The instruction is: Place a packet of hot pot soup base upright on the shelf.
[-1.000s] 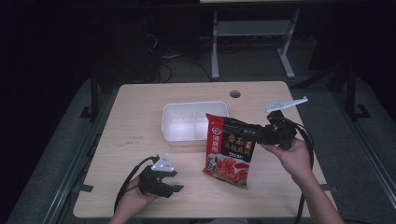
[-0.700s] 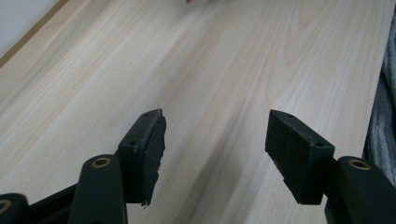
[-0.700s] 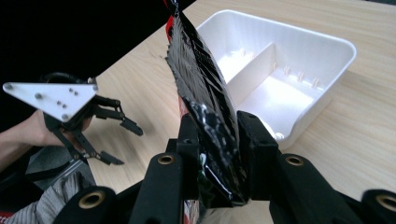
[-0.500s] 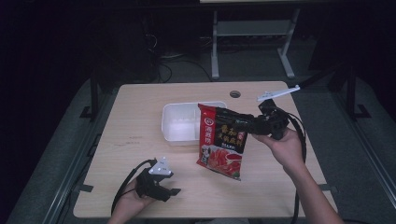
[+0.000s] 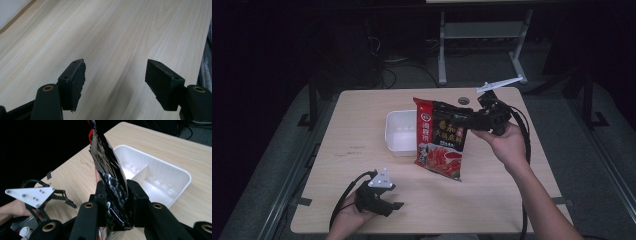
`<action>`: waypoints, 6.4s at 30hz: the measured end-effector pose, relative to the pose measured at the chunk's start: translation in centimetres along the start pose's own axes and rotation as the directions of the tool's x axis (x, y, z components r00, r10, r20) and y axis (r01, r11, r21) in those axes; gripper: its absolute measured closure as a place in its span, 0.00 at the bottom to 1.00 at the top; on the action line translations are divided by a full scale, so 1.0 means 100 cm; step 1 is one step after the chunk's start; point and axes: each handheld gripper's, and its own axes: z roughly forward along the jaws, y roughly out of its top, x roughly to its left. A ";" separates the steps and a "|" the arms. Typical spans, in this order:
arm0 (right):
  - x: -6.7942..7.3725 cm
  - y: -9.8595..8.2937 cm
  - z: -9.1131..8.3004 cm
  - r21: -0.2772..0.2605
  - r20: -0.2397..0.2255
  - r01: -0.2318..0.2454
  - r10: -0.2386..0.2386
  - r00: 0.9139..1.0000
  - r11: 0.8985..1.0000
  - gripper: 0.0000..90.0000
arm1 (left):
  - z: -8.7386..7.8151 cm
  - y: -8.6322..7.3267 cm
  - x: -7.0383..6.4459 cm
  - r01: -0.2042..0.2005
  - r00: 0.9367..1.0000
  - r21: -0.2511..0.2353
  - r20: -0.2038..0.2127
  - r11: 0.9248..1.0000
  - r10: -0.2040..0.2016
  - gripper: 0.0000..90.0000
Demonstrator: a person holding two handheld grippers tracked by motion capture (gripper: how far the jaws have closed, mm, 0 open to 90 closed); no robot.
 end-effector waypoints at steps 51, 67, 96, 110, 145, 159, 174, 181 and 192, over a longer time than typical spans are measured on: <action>0.007 0.101 0.119 -0.007 0.174 0.002 0.000 0.985 1.000 0.79 | -0.007 -0.003 0.001 0.003 1.000 -0.042 0.021 0.999 -0.002 0.35; 0.006 0.099 0.152 0.007 0.249 -0.015 0.013 0.968 1.000 0.79 | -0.008 -0.004 0.003 0.008 1.000 -0.052 0.017 0.999 -0.007 0.35; -0.006 0.072 0.165 0.051 0.175 -0.066 0.056 0.983 0.997 0.70 | -0.004 -0.002 0.001 -0.006 1.000 -0.037 0.017 0.999 0.007 0.34; -0.011 0.065 0.161 0.042 0.148 -0.059 0.052 0.988 0.997 0.70 | -0.004 -0.003 0.002 -0.006 1.000 -0.034 0.017 0.999 0.007 0.34; -0.019 0.039 0.149 0.057 0.082 -0.051 0.046 0.996 0.997 0.50 | -0.002 -0.002 0.002 0.012 1.000 -0.044 0.026 0.999 -0.011 0.31; -0.025 0.021 0.126 0.053 0.027 -0.050 0.049 0.998 0.997 0.45 | 0.001 -0.001 0.000 0.007 1.000 -0.036 0.026 0.999 -0.006 0.31; -0.029 -0.005 0.094 0.041 -0.018 -0.041 0.042 0.999 0.998 0.43 | 0.002 -0.001 0.001 0.008 1.000 -0.029 0.022 1.000 -0.007 0.31; -0.033 -0.019 0.082 0.041 -0.023 -0.045 0.046 0.999 0.998 0.42 | 0.002 -0.002 0.003 0.016 1.000 -0.033 0.020 0.999 -0.015 0.31; -0.037 -0.045 0.068 0.053 -0.042 -0.040 0.042 0.998 0.998 0.39 | 0.002 -0.003 0.003 0.024 0.999 -0.029 0.022 0.999 -0.023 0.31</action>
